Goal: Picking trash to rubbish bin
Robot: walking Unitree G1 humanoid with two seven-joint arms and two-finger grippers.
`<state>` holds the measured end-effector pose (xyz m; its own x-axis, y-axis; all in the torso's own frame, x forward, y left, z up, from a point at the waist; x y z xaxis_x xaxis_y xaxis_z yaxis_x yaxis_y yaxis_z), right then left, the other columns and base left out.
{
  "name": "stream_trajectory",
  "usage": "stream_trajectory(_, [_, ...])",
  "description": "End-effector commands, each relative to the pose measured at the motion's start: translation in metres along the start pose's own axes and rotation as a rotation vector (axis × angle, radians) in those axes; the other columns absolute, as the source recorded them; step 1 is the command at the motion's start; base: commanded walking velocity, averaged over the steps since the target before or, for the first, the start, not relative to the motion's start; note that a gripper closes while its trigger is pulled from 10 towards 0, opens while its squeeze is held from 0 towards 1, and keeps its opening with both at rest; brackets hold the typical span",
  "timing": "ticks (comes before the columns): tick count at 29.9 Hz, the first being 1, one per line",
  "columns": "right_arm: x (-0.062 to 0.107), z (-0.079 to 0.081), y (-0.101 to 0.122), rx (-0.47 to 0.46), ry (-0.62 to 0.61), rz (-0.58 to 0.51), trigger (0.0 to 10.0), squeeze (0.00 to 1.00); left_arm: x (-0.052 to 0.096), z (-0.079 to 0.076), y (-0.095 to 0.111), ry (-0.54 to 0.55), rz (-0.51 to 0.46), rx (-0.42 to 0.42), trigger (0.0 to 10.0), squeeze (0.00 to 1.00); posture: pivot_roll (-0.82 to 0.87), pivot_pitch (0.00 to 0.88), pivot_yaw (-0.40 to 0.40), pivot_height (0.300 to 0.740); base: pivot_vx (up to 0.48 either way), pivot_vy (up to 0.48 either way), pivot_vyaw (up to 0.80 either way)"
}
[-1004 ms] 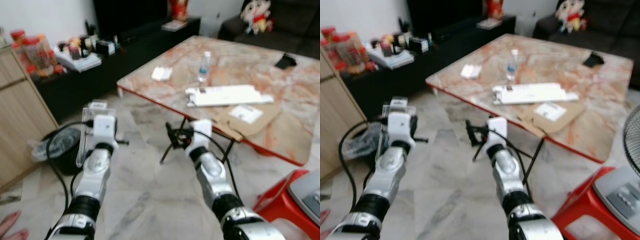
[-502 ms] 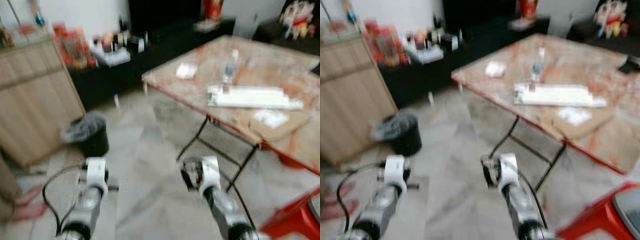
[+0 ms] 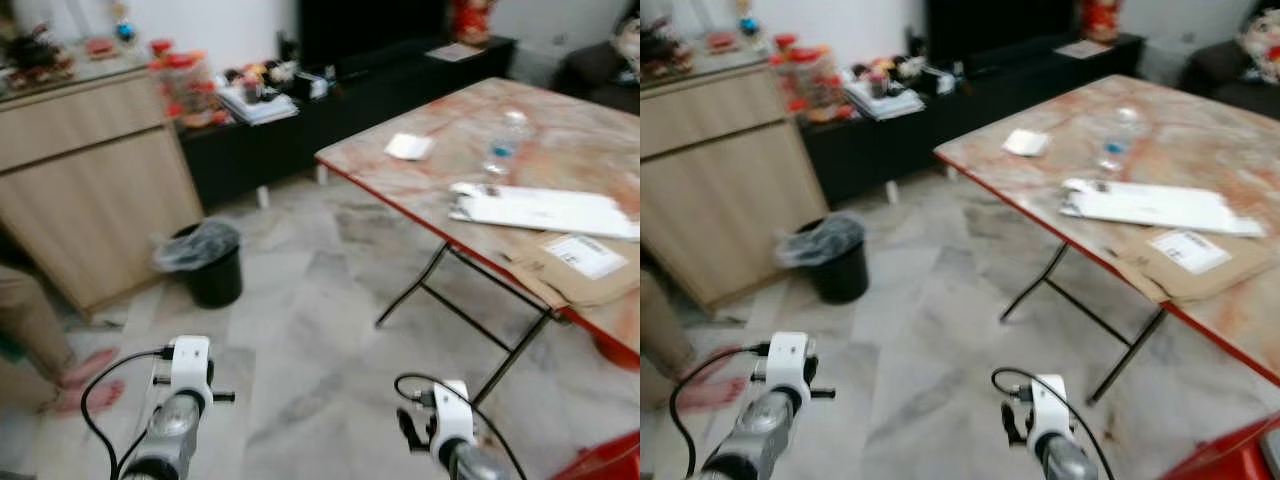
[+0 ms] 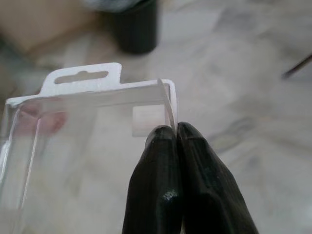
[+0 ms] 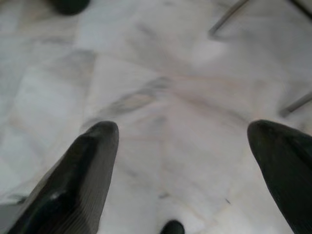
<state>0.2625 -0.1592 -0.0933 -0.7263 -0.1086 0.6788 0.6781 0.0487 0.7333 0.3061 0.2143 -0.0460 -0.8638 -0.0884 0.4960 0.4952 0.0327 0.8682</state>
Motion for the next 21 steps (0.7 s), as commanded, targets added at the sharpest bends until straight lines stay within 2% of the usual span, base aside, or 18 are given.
stream_trajectory(1, [0.0006, 0.0008, -0.0036, 0.0, -0.001, 0.01, 10.0, 0.0, -0.0006, -0.0029, 0.0003, -0.004, -0.001, 0.008, 10.0, 0.0, 0.04, 0.0, 0.018, 0.74, 0.0, 0.0, 0.8])
stream_trajectory(10, [-0.0012, 0.005, 0.0016, -0.003, 0.007, -0.002, 10.0, 0.0, 0.0004, -0.0022, -0.0016, -0.005, -0.001, 0.009, 10.0, 0.0, 0.04, 0.0, 0.019, 0.74, 0.0, 0.0, 0.75])
stream_trajectory(21, [-0.0009, 0.0064, -0.0002, -0.027, 0.009, 0.0, 10.0, 0.0, 0.002, -0.0024, -0.0041, -0.012, -0.007, 0.025, 10.0, 0.0, 0.03, 0.0, 0.021, 0.74, 0.0, 0.0, 0.0])
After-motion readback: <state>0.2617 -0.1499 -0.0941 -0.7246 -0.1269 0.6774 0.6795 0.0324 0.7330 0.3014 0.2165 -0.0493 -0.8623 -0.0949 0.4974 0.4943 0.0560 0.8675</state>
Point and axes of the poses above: a point about 5 cm out from each wrist's last joint towards the gripper, its own x axis pointing back from the gripper into the wrist, its own y axis along the axis of the wrist's last joint, z = x × y, the point moved 5 cm from there along -x, pointing out of the wrist towards the gripper, and after that the axes turned 4 degrees about x, right-handed, at the moved point
